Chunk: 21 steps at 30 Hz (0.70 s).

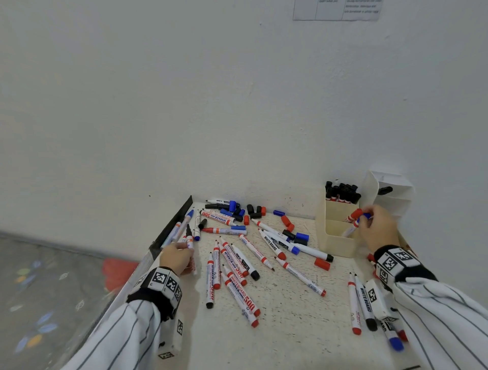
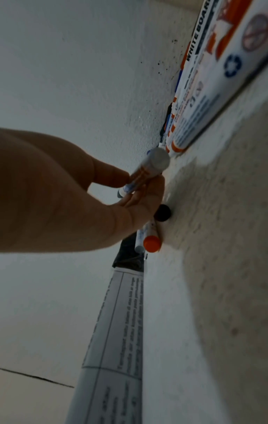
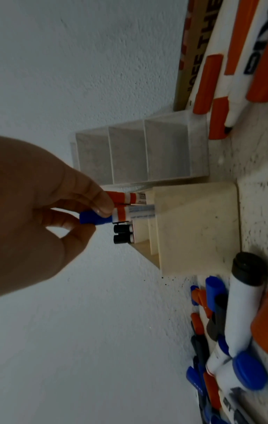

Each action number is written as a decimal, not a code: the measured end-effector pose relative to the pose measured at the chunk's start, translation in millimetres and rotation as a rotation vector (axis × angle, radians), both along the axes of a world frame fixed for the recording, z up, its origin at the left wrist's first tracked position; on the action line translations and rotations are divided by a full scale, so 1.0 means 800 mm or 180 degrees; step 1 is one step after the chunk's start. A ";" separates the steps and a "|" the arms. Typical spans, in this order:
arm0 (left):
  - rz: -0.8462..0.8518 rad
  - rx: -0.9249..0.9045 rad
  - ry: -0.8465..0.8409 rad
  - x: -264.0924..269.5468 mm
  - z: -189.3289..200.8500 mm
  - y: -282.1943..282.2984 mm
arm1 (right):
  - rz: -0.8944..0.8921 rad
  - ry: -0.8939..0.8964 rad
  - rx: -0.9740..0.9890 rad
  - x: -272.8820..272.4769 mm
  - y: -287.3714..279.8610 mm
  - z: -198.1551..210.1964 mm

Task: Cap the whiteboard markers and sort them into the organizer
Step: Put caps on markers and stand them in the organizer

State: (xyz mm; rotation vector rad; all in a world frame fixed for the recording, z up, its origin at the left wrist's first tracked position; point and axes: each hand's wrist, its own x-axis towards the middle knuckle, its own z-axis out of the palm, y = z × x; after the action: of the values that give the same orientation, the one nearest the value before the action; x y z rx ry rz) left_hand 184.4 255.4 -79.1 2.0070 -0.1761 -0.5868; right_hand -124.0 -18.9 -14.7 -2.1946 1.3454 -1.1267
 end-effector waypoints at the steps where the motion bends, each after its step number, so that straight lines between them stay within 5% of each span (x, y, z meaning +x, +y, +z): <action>1: -0.0014 0.0002 -0.0052 0.000 -0.002 -0.001 | -0.0078 -0.0069 -0.0012 -0.001 0.001 0.005; 10: -0.0105 -0.0114 -0.0349 -0.008 -0.008 -0.009 | -0.0428 -0.0572 0.0088 -0.012 0.005 0.032; 21: -0.0434 0.0144 -0.0739 -0.024 -0.007 -0.011 | 0.0213 0.0398 -0.0229 -0.004 0.010 -0.004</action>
State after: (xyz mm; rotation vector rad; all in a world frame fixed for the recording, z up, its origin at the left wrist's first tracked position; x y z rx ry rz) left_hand 165.1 246.5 -84.6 2.1163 -0.4467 -0.4444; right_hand -127.2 -10.9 -18.2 -2.3788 1.2885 -1.0444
